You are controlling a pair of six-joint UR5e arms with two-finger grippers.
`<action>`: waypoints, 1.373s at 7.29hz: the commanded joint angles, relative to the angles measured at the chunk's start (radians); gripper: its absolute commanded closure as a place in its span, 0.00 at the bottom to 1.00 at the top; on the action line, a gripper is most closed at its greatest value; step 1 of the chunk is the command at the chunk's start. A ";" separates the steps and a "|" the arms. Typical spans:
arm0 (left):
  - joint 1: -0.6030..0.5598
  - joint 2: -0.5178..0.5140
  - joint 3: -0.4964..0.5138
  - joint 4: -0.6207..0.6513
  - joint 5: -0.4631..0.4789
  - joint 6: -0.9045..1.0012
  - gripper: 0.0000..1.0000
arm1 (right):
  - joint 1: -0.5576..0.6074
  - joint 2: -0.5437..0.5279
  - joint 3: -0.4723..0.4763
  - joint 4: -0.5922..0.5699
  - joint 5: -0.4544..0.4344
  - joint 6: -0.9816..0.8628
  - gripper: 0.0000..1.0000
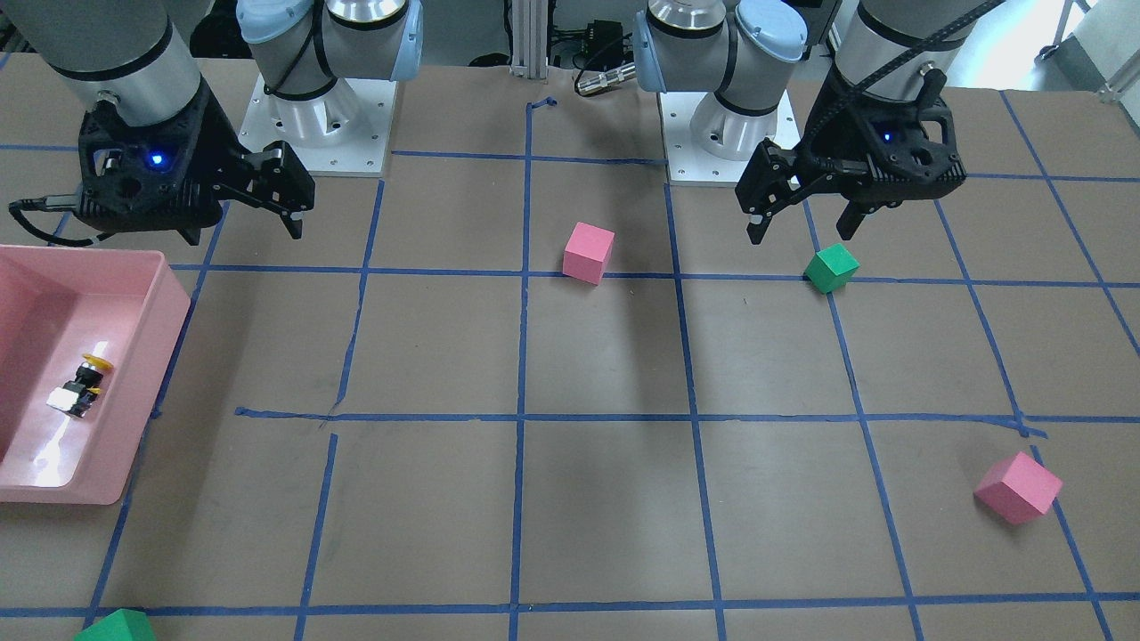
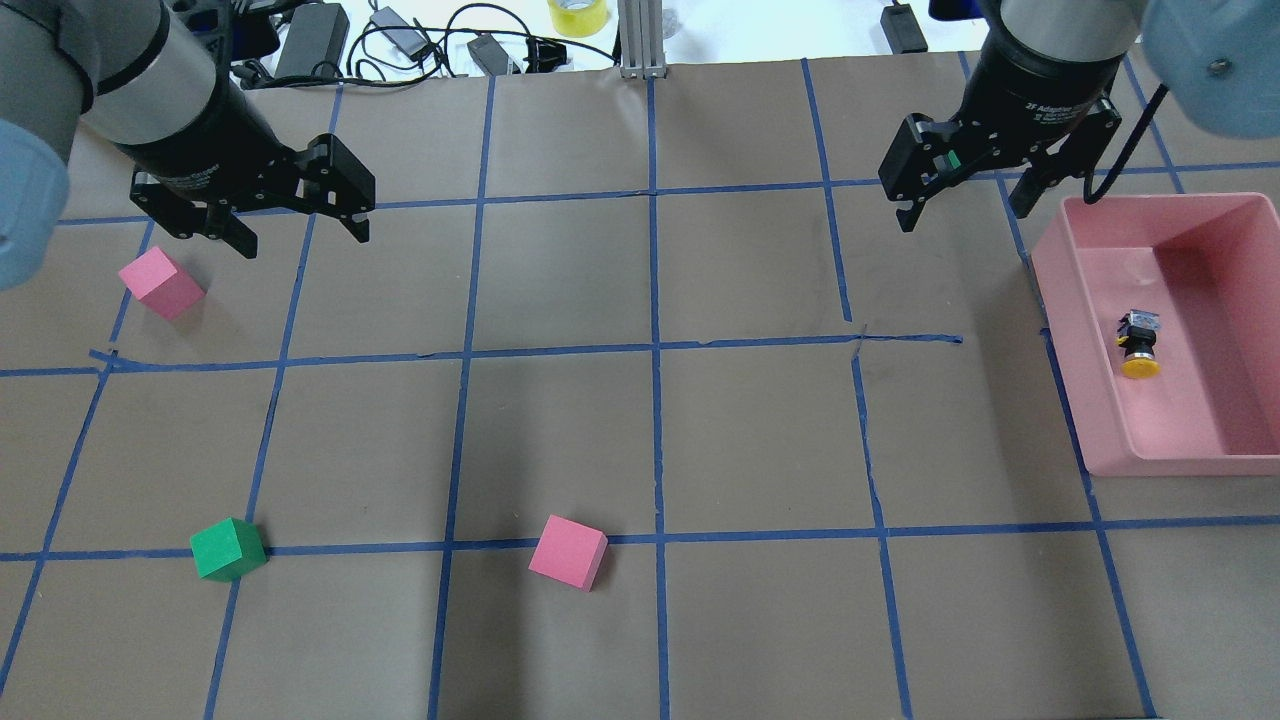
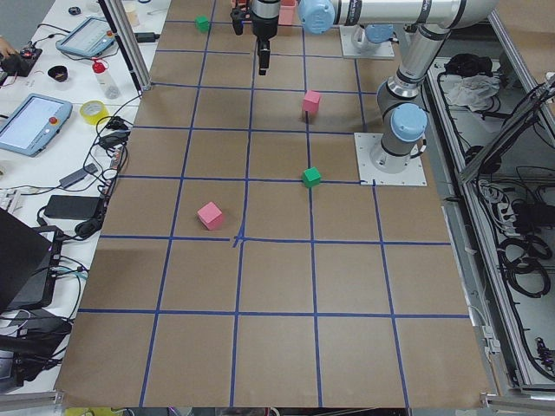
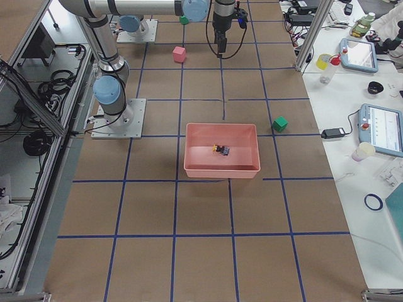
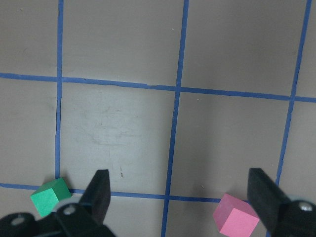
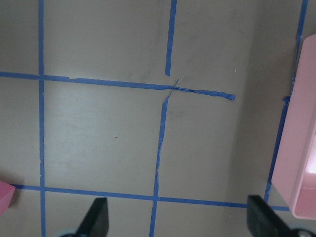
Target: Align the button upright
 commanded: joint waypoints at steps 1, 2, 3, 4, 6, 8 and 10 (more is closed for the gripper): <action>0.002 0.000 0.000 0.000 -0.001 0.000 0.00 | 0.000 -0.001 0.001 0.001 -0.005 0.000 0.00; 0.002 0.000 0.000 0.000 -0.001 0.000 0.00 | 0.000 -0.001 0.004 0.001 -0.008 0.002 0.00; 0.002 0.000 0.000 0.000 -0.001 0.000 0.00 | 0.000 0.001 0.011 -0.001 -0.010 0.002 0.00; 0.002 0.000 0.000 0.000 -0.001 0.000 0.00 | 0.000 0.002 0.012 -0.002 -0.011 0.002 0.00; 0.002 0.000 0.000 0.000 -0.001 0.000 0.00 | -0.018 0.008 0.015 -0.005 -0.031 0.002 0.00; 0.002 0.000 0.000 0.000 -0.001 0.000 0.00 | -0.067 0.011 0.015 -0.021 -0.070 0.002 0.00; 0.002 0.000 0.000 0.000 -0.001 0.000 0.00 | -0.199 0.033 0.032 -0.027 -0.068 -0.005 0.00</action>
